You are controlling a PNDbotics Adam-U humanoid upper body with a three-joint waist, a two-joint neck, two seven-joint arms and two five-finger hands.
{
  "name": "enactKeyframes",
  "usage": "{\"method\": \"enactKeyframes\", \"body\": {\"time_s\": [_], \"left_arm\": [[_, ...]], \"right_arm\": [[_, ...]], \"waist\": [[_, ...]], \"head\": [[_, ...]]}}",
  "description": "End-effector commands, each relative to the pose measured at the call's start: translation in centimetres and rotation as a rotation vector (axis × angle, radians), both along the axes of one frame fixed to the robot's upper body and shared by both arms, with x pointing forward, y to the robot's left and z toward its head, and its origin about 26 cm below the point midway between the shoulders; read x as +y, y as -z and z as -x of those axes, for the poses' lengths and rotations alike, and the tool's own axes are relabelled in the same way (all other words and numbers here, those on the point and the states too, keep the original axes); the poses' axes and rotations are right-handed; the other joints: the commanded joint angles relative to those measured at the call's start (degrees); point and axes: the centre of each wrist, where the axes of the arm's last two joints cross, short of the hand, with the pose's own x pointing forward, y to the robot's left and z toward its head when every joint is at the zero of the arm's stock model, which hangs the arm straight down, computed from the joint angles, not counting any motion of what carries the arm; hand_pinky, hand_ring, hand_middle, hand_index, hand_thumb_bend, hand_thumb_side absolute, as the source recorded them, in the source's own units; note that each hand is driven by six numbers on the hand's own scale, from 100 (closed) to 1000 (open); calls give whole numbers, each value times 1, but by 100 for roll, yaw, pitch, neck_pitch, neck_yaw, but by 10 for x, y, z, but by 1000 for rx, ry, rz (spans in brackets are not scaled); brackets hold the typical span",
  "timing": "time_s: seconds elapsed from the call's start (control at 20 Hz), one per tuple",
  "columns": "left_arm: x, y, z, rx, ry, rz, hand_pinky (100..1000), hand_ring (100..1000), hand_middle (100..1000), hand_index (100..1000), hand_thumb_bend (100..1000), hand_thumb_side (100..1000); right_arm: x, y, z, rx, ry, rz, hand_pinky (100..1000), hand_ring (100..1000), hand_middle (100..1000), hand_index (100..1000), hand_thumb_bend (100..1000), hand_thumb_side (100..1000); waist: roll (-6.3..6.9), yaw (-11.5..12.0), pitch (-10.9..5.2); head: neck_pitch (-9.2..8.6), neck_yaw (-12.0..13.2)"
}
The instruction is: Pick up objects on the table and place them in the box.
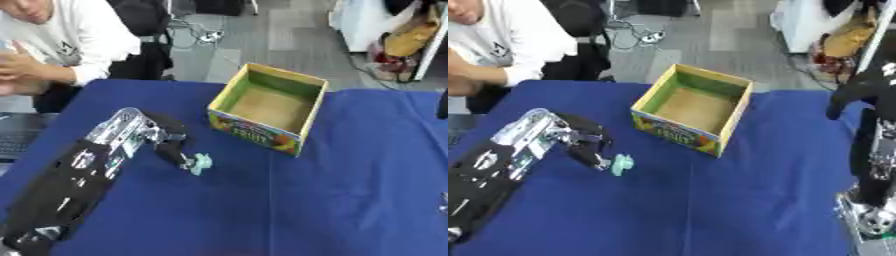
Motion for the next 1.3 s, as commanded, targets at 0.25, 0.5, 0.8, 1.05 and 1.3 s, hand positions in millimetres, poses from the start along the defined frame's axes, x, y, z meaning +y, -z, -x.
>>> {"method": "enactKeyframes", "body": {"time_s": [0.25, 0.5, 0.8, 1.05, 1.3], "left_arm": [[1, 1, -3, 36, 74, -134, 270, 502, 769, 940, 1000, 888], [-4, -1, -3, 23, 92, -140, 265, 511, 786, 968, 1000, 852], [-10, -10, -2, -11, 101, -134, 289, 542, 815, 995, 1000, 826], [-15, -12, -1, -21, 119, -127, 467, 657, 896, 1000, 1000, 755], [-14, -5, -3, 6, 123, -112, 485, 693, 910, 1000, 869, 591]], "right_arm": [[0, -6, 1, -22, -10, -4, 178, 275, 364, 457, 100, 861], [0, -6, 1, -20, -9, -4, 179, 276, 365, 457, 100, 861], [0, -5, 1, -18, -8, -4, 179, 275, 364, 457, 100, 862], [0, -5, 2, -17, -9, -5, 179, 275, 364, 457, 100, 862], [0, -5, 2, -16, -8, -6, 179, 275, 364, 457, 100, 862]], "waist": [[0, -8, -86], [1, -4, -96], [-1, -7, -106], [3, -17, -103], [5, -37, -99]], "head": [[-30, 47], [-17, 52], [-2, 58], [9, 63], [14, 68]]}}
